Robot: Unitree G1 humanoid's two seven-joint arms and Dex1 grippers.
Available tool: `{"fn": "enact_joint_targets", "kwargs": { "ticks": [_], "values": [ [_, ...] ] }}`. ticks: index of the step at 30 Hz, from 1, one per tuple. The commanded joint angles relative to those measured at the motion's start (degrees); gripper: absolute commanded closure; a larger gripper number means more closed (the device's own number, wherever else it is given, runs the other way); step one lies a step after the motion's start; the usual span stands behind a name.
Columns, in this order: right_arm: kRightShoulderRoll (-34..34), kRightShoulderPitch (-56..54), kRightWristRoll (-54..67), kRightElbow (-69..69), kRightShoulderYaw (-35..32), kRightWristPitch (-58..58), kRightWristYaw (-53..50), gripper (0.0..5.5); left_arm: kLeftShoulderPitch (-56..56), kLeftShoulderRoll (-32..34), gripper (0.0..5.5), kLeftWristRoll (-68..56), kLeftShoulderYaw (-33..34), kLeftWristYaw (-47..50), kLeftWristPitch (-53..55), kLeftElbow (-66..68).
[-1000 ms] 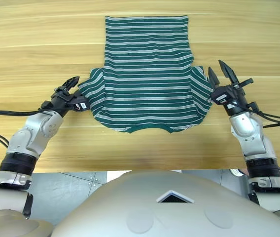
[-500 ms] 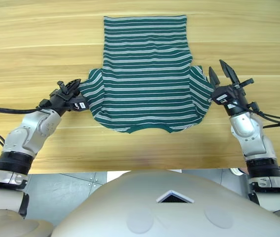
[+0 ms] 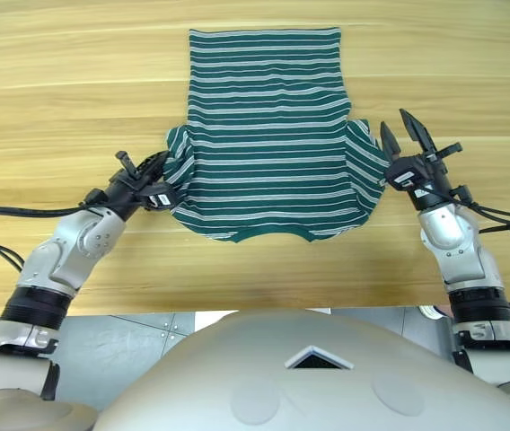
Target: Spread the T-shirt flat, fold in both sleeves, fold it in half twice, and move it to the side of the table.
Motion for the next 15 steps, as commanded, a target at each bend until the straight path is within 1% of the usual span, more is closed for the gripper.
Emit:
{"fn": "enact_joint_targets", "kwargs": {
  "ticks": [1,8,15],
  "values": [
    [-0.3,-0.8,-0.1,0.0,-0.1,-0.1,-0.1,3.97,2.1,-2.3,5.49,-0.1,-1.0,-1.3,-0.2,0.6],
    [-0.1,-0.7,-0.3,0.5,0.1,-0.1,-0.3,3.97,-0.6,-5.1,5.49,0.0,3.7,3.1,1.2,0.3],
    [0.2,-0.7,-0.5,1.0,0.5,-0.3,-0.6,3.97,-4.1,-7.2,5.49,1.2,5.5,5.3,2.1,1.1]
  ]
}}
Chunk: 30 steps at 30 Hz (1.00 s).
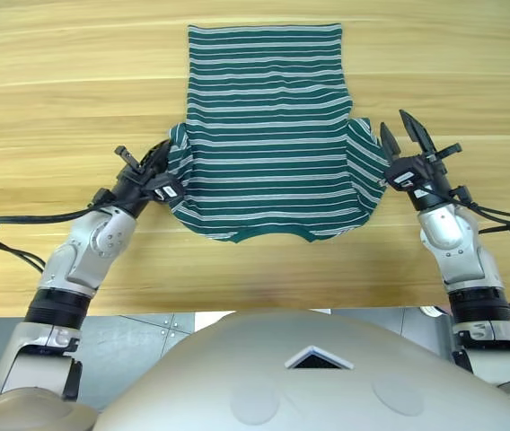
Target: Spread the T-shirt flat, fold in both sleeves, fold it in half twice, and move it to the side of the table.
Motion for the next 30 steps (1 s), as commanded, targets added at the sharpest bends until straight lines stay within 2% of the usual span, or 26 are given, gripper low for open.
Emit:
{"fn": "enact_joint_targets", "kwargs": {
  "ticks": [1,7,18,25,30],
  "values": [
    [0.2,-0.7,-0.4,0.5,0.4,-0.3,-0.4,3.97,-2.6,-1.0,5.49,1.0,0.4,0.5,0.7,1.2],
    [0.3,-0.5,-0.6,0.4,0.6,-0.2,-0.4,3.97,-3.8,-2.3,5.49,3.1,-0.9,1.5,-1.1,0.4],
    [0.4,-0.8,-0.7,0.6,1.2,0.0,-0.4,3.97,-5.9,-5.3,5.49,6.0,-8.7,-1.1,-5.5,2.7],
    [0.4,-0.8,-1.0,0.7,1.6,0.1,-0.7,3.97,-9.2,-7.6,5.49,4.7,-9.3,-2.6,-4.7,5.1],
    [-0.2,-0.4,-0.7,0.0,1.1,0.2,-0.6,3.97,-8.5,-7.5,4.66,1.9,-9.1,-6.3,-3.9,6.9]
  ]
}}
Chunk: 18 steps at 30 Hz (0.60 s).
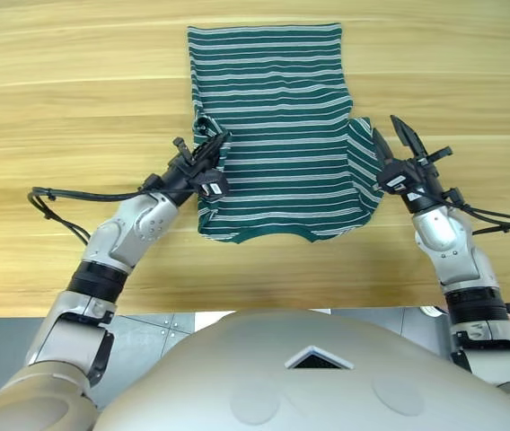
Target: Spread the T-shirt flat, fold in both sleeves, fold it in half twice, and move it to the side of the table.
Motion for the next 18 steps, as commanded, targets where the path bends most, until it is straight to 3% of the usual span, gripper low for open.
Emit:
{"fn": "enact_joint_targets", "kwargs": {
  "ticks": [1,9,18],
  "values": [
    [-0.3,-0.4,-0.1,-0.5,-0.7,0.2,-0.4,3.97,0.6,0.6,4.56,-2.1,-0.1,-3.4,0.8,1.2],
    [-2.0,-0.7,0.1,-1.8,-2.3,0.7,0.4,3.97,3.1,1.6,3.2,-1.5,-0.1,-4.3,0.7,-0.9],
    [-20.7,16.0,-5.5,-15.1,-13.4,-0.2,11.2,3.97,6.4,0.8,3.2,-2.1,2.8,0.4,-1.3,-8.0]
  ]
}}
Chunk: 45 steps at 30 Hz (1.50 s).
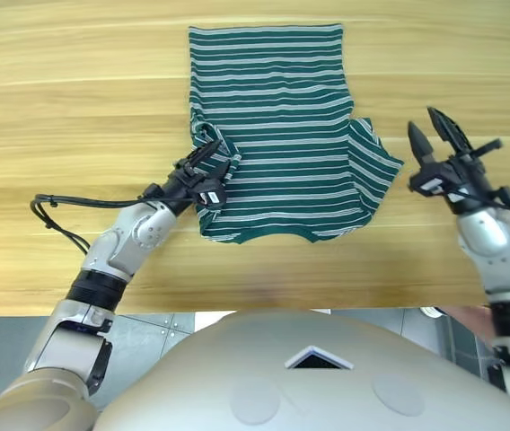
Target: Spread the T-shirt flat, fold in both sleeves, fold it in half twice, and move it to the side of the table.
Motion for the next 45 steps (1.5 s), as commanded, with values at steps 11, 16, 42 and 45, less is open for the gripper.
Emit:
{"fn": "enact_joint_targets", "kwargs": {
  "ticks": [11,16,42,45],
  "values": [
    [-4.4,0.2,-14.1,11.2,10.8,3.7,5.0,3.97,5.2,-2.6,3.2,-8.9,7.9,2.3,-2.1,-16.0],
    [-2.5,-6.4,-15.9,14.4,14.3,5.0,1.7,3.97,5.7,-3.9,3.2,-8.5,9.6,2.5,-1.0,-15.6],
    [-2.3,-14.0,-16.0,20.1,20.1,7.1,-3.1,5.49,6.5,-5.5,3.17,-6.3,8.4,1.4,-1.5,-14.9],
    [-2.4,-14.0,-15.9,20.4,20.4,7.0,-3.1,5.49,6.6,-5.6,3.17,-6.2,8.2,1.3,-1.5,-15.2]
  ]
}}
